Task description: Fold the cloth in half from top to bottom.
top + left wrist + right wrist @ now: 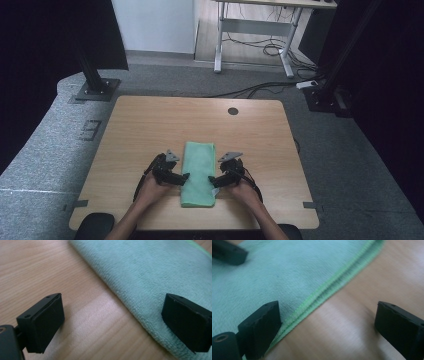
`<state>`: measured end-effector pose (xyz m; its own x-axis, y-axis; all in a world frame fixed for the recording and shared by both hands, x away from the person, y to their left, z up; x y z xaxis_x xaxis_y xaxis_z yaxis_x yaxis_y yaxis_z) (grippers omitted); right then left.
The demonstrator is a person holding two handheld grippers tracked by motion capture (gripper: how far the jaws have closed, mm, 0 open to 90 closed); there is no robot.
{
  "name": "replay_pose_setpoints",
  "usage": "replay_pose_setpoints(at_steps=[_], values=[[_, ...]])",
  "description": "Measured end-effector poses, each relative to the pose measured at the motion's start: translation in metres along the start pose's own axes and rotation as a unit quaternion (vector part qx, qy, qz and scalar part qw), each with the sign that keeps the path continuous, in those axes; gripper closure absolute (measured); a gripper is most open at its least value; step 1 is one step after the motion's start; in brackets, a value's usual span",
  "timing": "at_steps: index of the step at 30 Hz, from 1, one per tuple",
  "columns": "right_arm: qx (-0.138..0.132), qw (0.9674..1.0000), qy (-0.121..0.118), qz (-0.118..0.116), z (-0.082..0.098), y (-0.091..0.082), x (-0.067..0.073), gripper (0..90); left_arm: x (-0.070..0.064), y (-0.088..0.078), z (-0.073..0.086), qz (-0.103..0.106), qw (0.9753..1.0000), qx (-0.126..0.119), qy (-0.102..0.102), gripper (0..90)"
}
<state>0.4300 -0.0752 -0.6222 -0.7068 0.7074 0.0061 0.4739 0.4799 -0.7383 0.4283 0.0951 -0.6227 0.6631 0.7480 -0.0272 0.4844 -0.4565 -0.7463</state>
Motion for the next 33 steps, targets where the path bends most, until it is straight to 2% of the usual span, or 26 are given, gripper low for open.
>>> replay_pose_setpoints(at_steps=[2, 5, 6, 8, 11, 15, 16, 20, 24, 28, 33], values=[[0.003, 1.0000, -0.006, -0.005, 0.002, -0.003, 0.005, 7.0, -0.001, -0.001, 0.001, 0.001, 1.0000, 0.000, 0.000, 4.4], [0.011, 0.9998, -0.009, -0.012, 0.000, -0.004, 0.006, 7.9, -0.002, -0.001, 0.001, 0.001, 1.0000, -0.001, 0.000, 4.4], [0.008, 0.9998, -0.005, -0.017, -0.002, -0.004, 0.004, 7.9, -0.002, -0.001, 0.001, 0.001, 1.0000, -0.001, 0.000, 4.4], [0.002, 0.9995, 0.018, -0.026, -0.009, -0.005, -0.002, 7.9, -0.002, -0.001, 0.001, 0.001, 1.0000, -0.002, 0.000, 4.4], [-0.004, 0.9991, 0.032, -0.027, -0.023, -0.004, -0.016, 8.1, -0.002, -0.001, 0.001, -0.001, 1.0000, -0.003, -0.001, 4.5], [-0.010, 0.9989, 0.041, -0.020, -0.039, 0.000, -0.031, 13.8, -0.003, -0.001, 0.002, -0.002, 1.0000, -0.003, -0.001, 4.5], [-0.010, 0.9988, 0.046, -0.015, -0.044, 0.002, -0.035, 15.5, -0.003, -0.001, 0.001, 0.000, 1.0000, -0.004, -0.001, 4.5], [-0.014, 0.9989, 0.043, -0.010, -0.060, 0.010, -0.048, 32.4, -0.006, -0.001, 0.002, 0.002, 1.0000, -0.003, 0.002, 4.5], [-0.011, 0.9992, 0.037, -0.008, -0.071, 0.021, -0.053, 46.2, -0.008, -0.001, 0.002, 0.004, 1.0000, -0.004, 0.002, 4.5], [0.000, 0.9996, 0.026, -0.002, -0.075, 0.030, -0.056, 54.7, -0.008, -0.001, 0.002, 0.004, 1.0000, -0.004, 0.002, 4.4], [0.026, 0.9995, 0.011, 0.013, -0.070, 0.042, -0.059, 57.8, -0.008, -0.001, 0.002, 0.004, 1.0000, -0.005, 0.002, 4.4]])
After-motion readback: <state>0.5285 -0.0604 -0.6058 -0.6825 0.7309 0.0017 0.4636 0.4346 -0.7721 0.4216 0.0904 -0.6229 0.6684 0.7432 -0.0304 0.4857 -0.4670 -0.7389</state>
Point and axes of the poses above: each handheld gripper's, and its own axes: y roughly forward along the jaws, z roughly out of its underside, x roughly to its left, the point moved 10 cm from there along y, roughly forward along the jaws, and after that the axes turned 1 degree about z, right-handed, at the moved point
